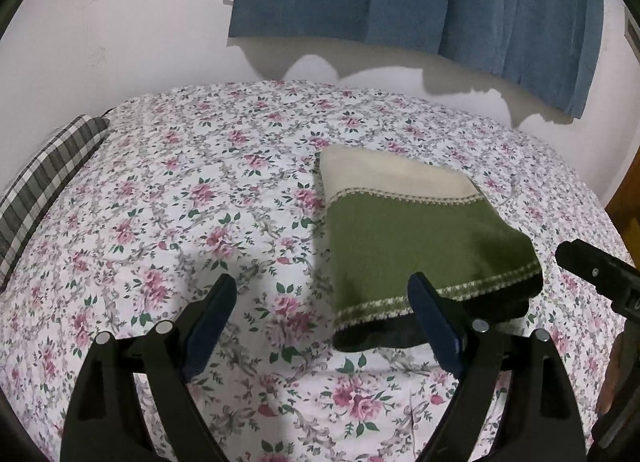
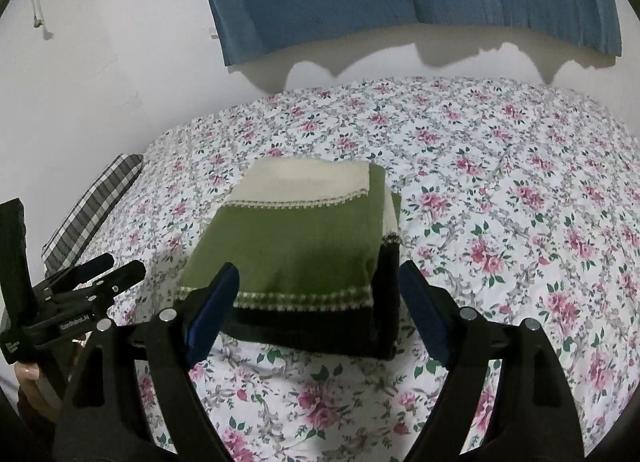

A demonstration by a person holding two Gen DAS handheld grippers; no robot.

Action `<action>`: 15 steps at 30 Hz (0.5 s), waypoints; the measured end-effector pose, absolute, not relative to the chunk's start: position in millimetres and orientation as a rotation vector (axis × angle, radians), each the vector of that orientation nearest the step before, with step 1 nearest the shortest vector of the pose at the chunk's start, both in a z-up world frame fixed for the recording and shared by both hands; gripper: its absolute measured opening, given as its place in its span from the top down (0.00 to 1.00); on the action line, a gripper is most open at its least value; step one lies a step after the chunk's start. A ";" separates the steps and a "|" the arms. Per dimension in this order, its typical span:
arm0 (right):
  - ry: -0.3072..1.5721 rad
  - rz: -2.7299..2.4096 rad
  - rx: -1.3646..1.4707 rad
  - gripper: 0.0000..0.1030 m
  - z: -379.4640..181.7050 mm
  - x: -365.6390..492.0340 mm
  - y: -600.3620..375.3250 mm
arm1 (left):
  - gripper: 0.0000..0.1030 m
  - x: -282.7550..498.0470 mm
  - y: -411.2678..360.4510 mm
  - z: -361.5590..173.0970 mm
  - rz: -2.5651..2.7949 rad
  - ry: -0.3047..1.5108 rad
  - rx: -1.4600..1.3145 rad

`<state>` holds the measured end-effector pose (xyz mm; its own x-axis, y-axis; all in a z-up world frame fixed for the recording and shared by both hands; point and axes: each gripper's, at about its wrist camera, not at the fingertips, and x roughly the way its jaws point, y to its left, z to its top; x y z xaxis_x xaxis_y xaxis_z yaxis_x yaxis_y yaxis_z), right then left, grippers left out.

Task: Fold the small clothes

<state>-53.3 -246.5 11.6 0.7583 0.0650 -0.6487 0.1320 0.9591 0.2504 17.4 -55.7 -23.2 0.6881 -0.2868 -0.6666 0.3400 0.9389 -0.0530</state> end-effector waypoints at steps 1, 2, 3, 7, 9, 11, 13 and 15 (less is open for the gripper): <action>0.712 -0.038 0.292 0.21 11.2 -55.5 -244.9 | 0.16 15.9 -55.0 -22.8 -0.352 0.731 0.079; 0.712 -0.037 0.291 0.21 11.2 -55.9 -244.9 | 0.16 14.2 -54.2 -22.6 -0.350 0.729 0.081; 0.712 -0.039 0.289 0.21 11.7 -57.2 -243.8 | 0.16 13.4 -53.7 -22.1 -0.349 0.726 0.083; 0.708 -0.043 0.288 0.20 13.2 -61.3 -240.9 | 0.16 9.4 -51.8 -20.3 -0.345 0.715 0.090; 0.709 -0.045 0.288 0.20 13.0 -62.0 -240.6 | 0.16 8.2 -50.6 -19.9 -0.352 0.716 0.083; 0.712 -0.045 0.288 0.20 12.4 -62.6 -240.1 | 0.16 7.2 -49.6 -20.4 -0.350 0.717 0.081; 0.715 -0.046 0.286 0.20 11.6 -63.5 -238.9 | 0.16 6.7 -49.4 -21.4 -0.349 0.719 0.082; 0.721 -0.045 0.285 0.20 10.4 -64.1 -238.4 | 0.16 6.8 -48.4 -22.4 -0.348 0.725 0.081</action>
<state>-64.1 -238.4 10.4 0.7521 0.0568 -0.6566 0.1389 0.9603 0.2421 6.8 -48.4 -22.4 0.6943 -0.2833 -0.6616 0.3388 0.9397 -0.0468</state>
